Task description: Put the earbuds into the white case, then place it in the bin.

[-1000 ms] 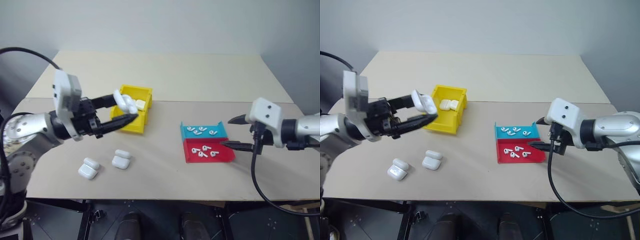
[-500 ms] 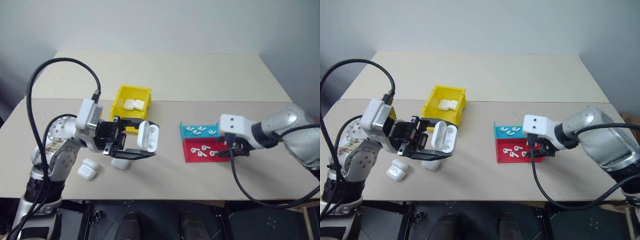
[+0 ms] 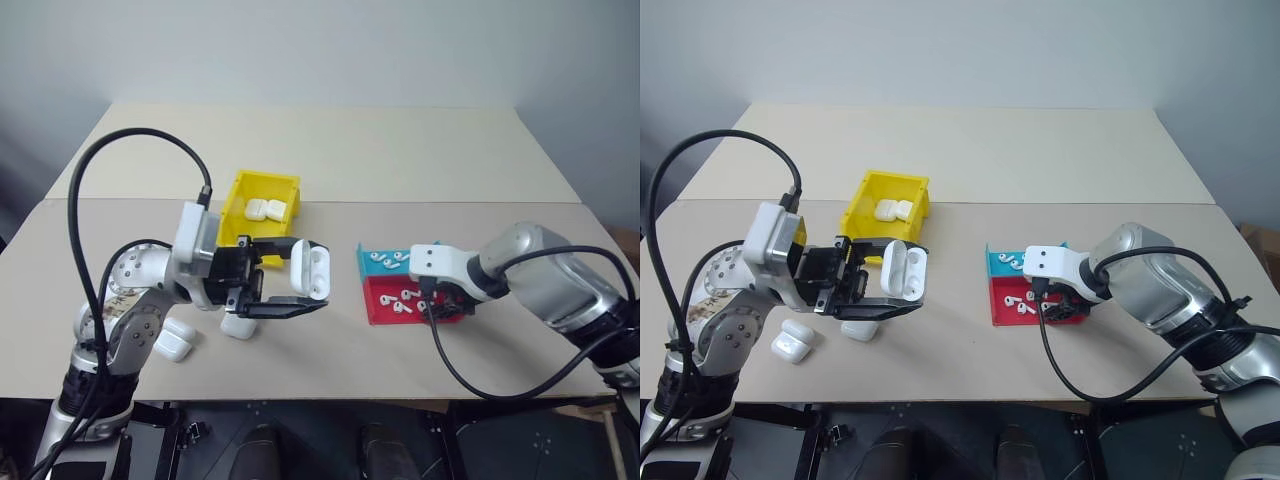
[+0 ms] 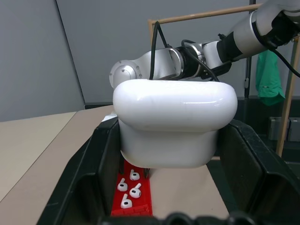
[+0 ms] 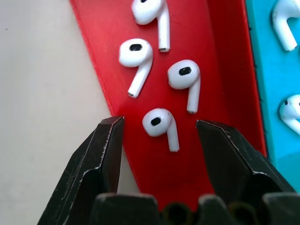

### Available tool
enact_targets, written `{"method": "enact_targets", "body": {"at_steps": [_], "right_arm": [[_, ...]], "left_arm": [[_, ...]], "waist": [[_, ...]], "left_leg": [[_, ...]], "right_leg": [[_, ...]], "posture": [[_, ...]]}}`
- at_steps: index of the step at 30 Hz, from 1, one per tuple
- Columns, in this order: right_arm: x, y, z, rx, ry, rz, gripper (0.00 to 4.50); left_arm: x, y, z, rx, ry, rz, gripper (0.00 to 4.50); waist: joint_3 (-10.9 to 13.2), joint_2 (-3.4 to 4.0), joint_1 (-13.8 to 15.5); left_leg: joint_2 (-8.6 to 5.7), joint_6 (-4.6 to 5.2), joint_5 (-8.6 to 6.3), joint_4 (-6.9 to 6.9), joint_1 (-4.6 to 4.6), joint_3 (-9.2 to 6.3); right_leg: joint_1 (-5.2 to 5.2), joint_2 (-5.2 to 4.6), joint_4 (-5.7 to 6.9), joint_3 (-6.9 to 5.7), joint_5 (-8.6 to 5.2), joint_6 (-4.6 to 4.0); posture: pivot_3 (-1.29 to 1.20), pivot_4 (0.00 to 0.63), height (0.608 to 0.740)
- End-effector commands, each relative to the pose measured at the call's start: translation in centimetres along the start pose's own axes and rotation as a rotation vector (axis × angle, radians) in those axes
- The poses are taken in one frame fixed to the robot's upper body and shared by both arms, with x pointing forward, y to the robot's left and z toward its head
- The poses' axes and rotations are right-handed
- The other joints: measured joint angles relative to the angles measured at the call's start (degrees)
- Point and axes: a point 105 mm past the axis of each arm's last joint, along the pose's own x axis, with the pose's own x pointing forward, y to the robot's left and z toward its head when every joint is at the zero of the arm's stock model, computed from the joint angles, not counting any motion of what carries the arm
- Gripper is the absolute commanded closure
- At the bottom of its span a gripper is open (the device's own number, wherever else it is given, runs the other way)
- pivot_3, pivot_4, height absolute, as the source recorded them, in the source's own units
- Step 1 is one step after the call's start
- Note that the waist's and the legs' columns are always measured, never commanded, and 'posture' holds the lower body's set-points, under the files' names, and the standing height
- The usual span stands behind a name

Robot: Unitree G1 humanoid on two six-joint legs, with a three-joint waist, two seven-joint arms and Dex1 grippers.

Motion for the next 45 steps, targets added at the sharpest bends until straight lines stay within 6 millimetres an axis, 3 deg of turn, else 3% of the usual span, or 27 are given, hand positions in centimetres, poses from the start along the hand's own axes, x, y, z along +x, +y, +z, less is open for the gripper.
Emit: {"method": "enact_targets", "body": {"at_steps": [1, 11, 15, 19, 20, 29, 36, 43, 45], "right_arm": [[-0.4, -0.7, 0.2, -0.021, 0.011, -0.033, 1.57], [0.2, -0.3, -0.1, -0.022, 0.025, 0.002, 1.57], [0.4, -0.1, -0.3, -0.023, 0.031, 0.013, 2.44], [0.4, 0.2, -0.2, -0.017, 0.028, 0.026, 3.81], [0.4, 0.3, -0.2, -0.016, 0.028, 0.026, 3.89], [0.1, 0.1, 0.1, 0.068, -0.020, 0.009, 3.89], [-2.8, -1.1, 1.1, 0.217, -0.147, -0.031, 3.89], [-3.4, -1.4, 1.4, 0.293, -0.237, -0.080, 3.89], [-4.5, -2.1, 2.1, 0.326, -0.329, -0.118, 3.89]], "left_arm": [[0.0, -0.1, 0.9, 0.046, -0.008, 0.007, 1.70], [0.1, -0.2, 1.0, 0.052, -0.005, 0.019, 1.70], [0.0, -0.2, 1.0, 0.055, -0.002, 0.022, 1.70], [-0.1, -0.2, 1.1, 0.056, -0.002, 0.023, 1.70], [-0.1, -0.2, 1.1, 0.057, -0.002, 0.022, 1.70], [0.0, -0.3, 1.1, 0.048, -0.006, 0.004, 1.70], [0.1, -0.1, 1.0, 0.036, -0.013, -0.012, 1.70], [0.5, 0.2, 0.6, 0.020, -0.025, -0.040, 1.70], [0.7, 0.4, 0.6, 0.003, -0.037, -0.037, 1.70]], "waist": [[0.0, 0.00, 0.0], [0.0, 0.00, -0.1], [0.0, 0.00, -0.1], [0.0, 0.00, -0.2], [0.0, 0.00, -0.2], [0.0, 0.00, -0.4], [0.0, 0.00, -0.4], [0.0, 0.00, -0.5], [0.0, 0.00, -0.5]], "left_leg": [[0.00, 0.00, 0.00, 0.00, 0.00, 0.00], [0.00, 0.00, 0.00, 0.00, 0.03, 0.00], [0.00, 0.00, 0.00, 0.00, 0.03, 0.00], [0.00, 0.00, 0.00, 0.00, 0.05, -0.01], [0.00, 0.00, 0.00, 0.00, 0.04, -0.01], [0.00, 0.00, 0.00, 0.00, 0.05, -0.01], [0.00, 0.00, 0.00, -0.01, 0.01, -0.02], [0.00, 0.00, 0.00, -0.01, 0.01, -0.02], [0.00, 0.00, 0.00, -0.01, 0.01, -0.02]], "right_leg": [[0.00, 0.00, 0.00, 0.00, 0.00, 0.00], [0.03, 0.00, 0.00, 0.00, 0.00, 0.00], [0.04, 0.00, 0.00, -0.01, 0.00, 0.00], [0.05, 0.00, 0.01, 0.00, 0.00, 0.00], [0.04, 0.00, 0.01, -0.01, 0.00, 0.00], [0.06, 0.00, 0.01, -0.01, 0.00, 0.00], [0.02, 0.00, 0.00, -0.01, 0.00, 0.00], [0.03, 0.00, 0.00, -0.01, 0.00, 0.00], [0.04, 0.00, 0.00, -0.01, 0.00, 0.00]], "posture": [[0.00, 0.150, 0.740], [0.00, 0.150, 0.740], [0.00, 0.150, 0.740], [0.00, 0.150, 0.740], [0.00, 0.150, 0.740], [0.00, 0.150, 0.740], [0.00, 0.150, 0.740], [0.00, 0.150, 0.740], [0.00, 0.150, 0.740]]}}
